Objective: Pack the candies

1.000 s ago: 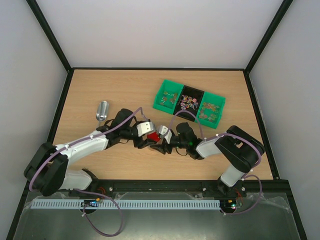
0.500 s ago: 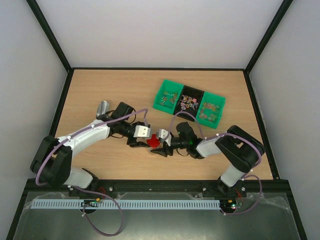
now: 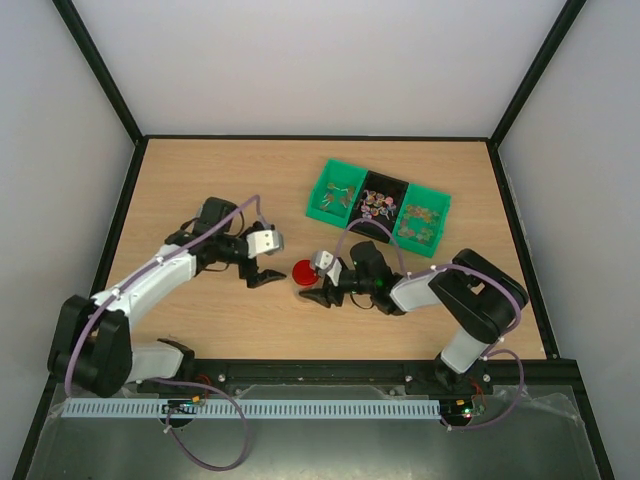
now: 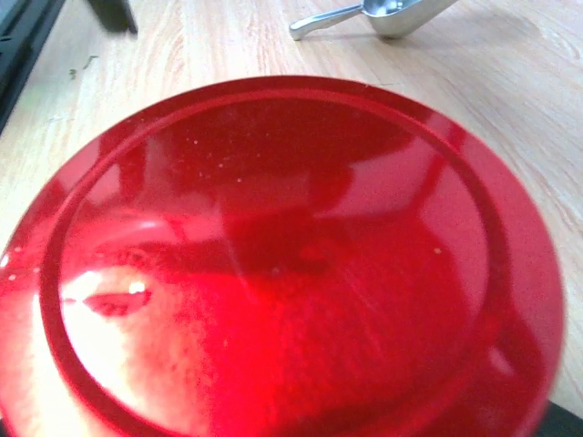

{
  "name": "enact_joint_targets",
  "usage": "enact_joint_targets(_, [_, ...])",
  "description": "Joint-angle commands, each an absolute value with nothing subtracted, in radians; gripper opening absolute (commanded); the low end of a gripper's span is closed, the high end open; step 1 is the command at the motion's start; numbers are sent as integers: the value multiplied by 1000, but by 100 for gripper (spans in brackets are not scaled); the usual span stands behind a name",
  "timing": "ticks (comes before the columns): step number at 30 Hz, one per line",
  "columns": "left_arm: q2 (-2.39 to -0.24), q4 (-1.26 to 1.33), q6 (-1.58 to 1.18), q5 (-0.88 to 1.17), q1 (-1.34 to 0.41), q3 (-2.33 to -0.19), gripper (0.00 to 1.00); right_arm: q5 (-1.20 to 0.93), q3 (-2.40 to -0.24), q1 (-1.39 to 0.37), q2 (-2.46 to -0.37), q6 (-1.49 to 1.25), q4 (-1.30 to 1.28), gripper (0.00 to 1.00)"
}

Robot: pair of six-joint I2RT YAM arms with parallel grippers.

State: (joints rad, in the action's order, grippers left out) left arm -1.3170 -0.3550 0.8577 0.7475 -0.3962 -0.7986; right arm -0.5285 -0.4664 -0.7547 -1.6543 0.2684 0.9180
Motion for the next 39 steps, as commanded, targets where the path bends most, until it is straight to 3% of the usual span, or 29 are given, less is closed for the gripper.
enact_joint_targets(1, [-1248, -275, 711, 705, -321, -761, 99, -455, -515, -753, -1695, 241, 930, 47])
enact_joint_targets(6, [-1212, -273, 697, 673, -306, -749, 100, -463, -577, -753, -1752, 252, 900, 56])
enact_joint_targets(12, [-1217, -309, 733, 679, -317, -746, 99, -464, -622, -753, -1778, 252, 875, 100])
enact_joint_targets(39, [-1261, -333, 706, 643, -335, -844, 100, -614, -614, -536, -1367, 380, 268, 99])
